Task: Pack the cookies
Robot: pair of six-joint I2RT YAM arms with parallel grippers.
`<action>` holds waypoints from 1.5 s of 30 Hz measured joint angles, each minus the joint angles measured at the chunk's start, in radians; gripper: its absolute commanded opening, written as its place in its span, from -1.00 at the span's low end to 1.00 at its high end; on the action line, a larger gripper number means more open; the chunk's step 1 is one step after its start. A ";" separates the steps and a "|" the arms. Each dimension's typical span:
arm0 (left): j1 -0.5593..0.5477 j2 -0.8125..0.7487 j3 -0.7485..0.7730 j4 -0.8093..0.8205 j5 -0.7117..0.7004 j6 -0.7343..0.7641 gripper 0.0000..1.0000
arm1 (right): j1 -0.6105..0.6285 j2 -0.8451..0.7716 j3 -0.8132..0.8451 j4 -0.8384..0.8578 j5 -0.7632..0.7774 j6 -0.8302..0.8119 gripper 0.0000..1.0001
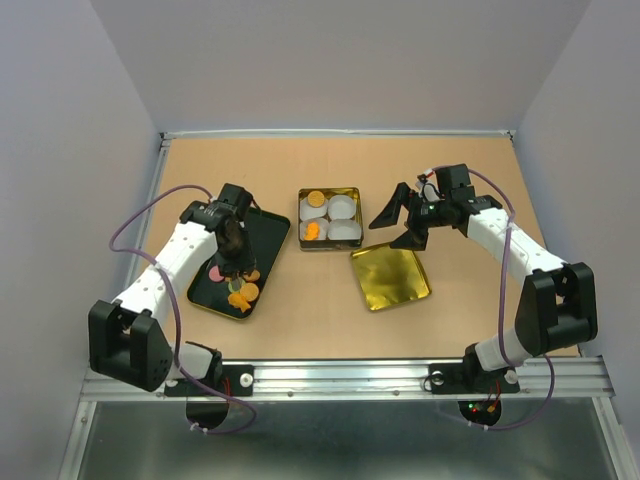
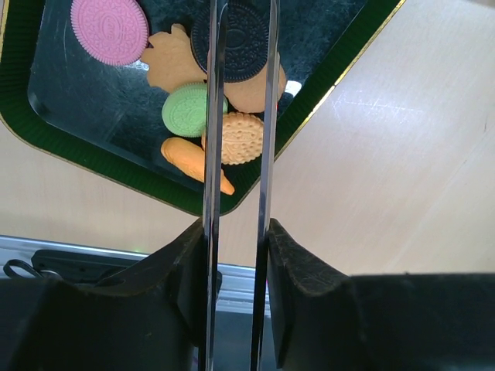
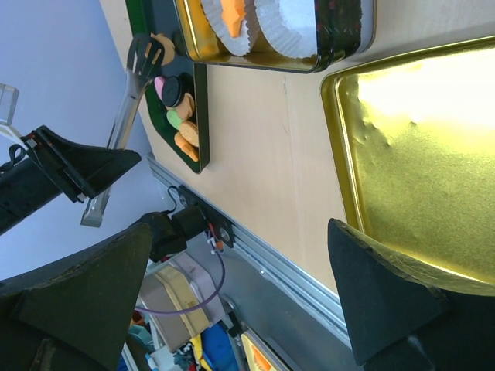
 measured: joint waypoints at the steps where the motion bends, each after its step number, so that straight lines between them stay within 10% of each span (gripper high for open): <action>1: 0.000 0.004 0.002 0.000 -0.002 0.003 -1.00 | 0.000 0.000 0.000 0.000 0.001 0.000 1.00; 26: 0.000 0.162 0.331 -0.046 -0.016 0.079 -1.00 | 0.000 0.000 0.001 -0.015 0.032 -0.006 1.00; 45: 0.079 0.119 0.436 0.214 0.158 -0.038 -1.00 | 0.000 -0.009 0.027 -0.022 0.089 -0.003 1.00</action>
